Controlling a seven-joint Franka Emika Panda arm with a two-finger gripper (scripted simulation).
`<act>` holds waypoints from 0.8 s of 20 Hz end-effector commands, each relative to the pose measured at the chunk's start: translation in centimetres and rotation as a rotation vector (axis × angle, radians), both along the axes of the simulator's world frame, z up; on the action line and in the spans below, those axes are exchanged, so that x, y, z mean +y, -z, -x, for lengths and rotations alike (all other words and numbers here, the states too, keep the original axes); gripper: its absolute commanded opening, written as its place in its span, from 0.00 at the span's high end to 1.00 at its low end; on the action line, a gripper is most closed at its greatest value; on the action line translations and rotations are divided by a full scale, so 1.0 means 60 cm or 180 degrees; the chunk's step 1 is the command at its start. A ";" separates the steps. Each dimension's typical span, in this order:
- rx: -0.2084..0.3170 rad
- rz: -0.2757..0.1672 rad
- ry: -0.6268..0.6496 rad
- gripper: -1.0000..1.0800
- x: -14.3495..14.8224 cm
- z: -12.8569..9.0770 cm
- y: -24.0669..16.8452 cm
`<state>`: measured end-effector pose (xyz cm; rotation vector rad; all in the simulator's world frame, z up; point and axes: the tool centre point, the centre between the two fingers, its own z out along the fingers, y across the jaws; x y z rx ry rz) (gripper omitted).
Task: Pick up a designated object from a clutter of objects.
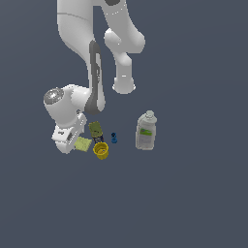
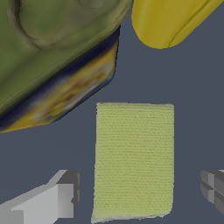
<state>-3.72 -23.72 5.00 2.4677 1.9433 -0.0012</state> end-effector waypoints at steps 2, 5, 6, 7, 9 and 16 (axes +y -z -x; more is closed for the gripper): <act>0.0003 -0.0002 -0.0006 0.04 0.001 0.001 0.026; 0.0003 -0.0002 -0.0010 0.04 0.001 0.001 0.049; 0.0002 -0.0002 -0.0011 0.04 0.001 0.001 0.055; 0.0002 -0.0002 -0.0011 0.04 0.001 0.001 0.059; 0.0002 -0.0002 -0.0011 0.04 0.000 0.001 0.066; 0.0001 -0.0002 -0.0012 1.00 0.000 0.001 0.067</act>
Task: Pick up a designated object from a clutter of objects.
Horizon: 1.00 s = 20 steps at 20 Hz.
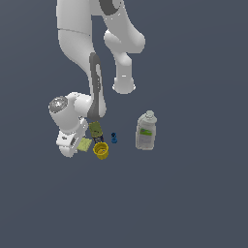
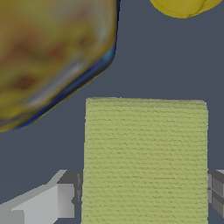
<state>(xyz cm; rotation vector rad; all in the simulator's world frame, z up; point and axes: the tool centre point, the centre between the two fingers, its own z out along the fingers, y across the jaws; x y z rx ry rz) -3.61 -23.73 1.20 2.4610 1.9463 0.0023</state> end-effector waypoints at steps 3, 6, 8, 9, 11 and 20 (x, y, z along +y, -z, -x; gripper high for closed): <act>0.0014 -0.0006 0.0001 1.00 0.001 0.003 0.004; 0.0000 0.0002 -0.0001 1.00 0.000 0.000 0.000; 0.0000 0.0002 -0.0001 1.00 0.002 0.000 -0.001; 0.0000 0.0002 -0.0001 1.00 0.004 -0.001 -0.003; 0.0000 0.0002 -0.0001 1.00 0.011 -0.001 -0.009; 0.0007 0.0009 -0.0004 1.00 0.091 -0.010 -0.068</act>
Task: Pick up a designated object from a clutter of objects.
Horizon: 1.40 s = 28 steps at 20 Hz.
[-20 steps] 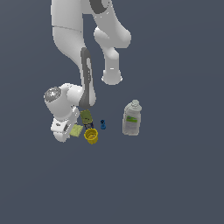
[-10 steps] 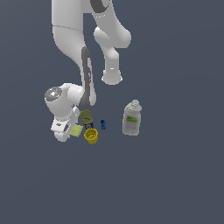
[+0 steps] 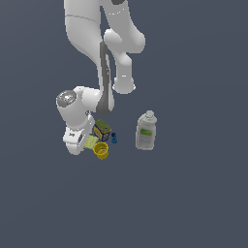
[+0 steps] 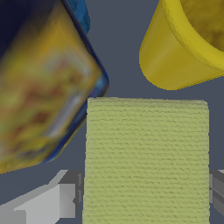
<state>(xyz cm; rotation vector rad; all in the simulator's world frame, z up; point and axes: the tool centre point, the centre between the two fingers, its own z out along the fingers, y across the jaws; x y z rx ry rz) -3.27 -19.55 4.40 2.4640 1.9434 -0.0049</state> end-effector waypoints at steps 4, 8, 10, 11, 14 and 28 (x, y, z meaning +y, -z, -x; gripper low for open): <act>-0.0002 0.0004 -0.0014 1.00 0.083 -0.011 -0.062; 0.0003 0.0007 -0.0017 1.00 0.153 -0.019 -0.114; 0.0005 0.0007 -0.0018 1.00 0.187 -0.023 -0.140; 0.0006 0.0006 -0.0019 1.00 0.204 -0.025 -0.152; 0.0008 0.0004 -0.0021 1.00 0.256 -0.031 -0.191; 0.0008 -0.0010 -0.0022 1.00 0.487 -0.065 -0.373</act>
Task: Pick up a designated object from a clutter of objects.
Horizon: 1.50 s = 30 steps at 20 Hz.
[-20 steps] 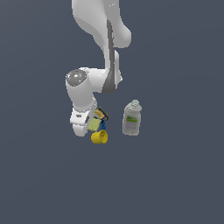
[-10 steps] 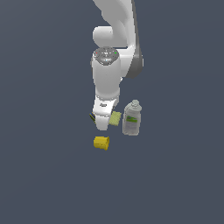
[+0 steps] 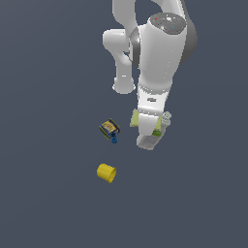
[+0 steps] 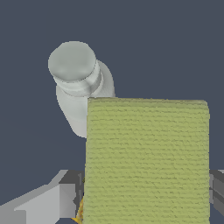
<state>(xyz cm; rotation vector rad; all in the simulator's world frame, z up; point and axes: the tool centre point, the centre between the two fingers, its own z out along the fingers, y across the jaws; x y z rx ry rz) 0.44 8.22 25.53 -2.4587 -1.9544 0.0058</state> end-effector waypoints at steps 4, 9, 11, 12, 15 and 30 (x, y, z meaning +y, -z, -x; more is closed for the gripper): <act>-0.0005 -0.0003 0.0008 1.00 0.085 -0.015 -0.070; -0.0008 -0.0004 0.0017 1.00 0.153 -0.030 -0.126; -0.0009 -0.0004 0.0020 1.00 0.175 -0.035 -0.144; -0.0009 -0.0005 0.0021 1.00 0.185 -0.038 -0.152; -0.0010 -0.0005 0.0023 1.00 0.209 -0.044 -0.171; -0.0011 -0.0005 0.0020 1.00 0.255 -0.057 -0.208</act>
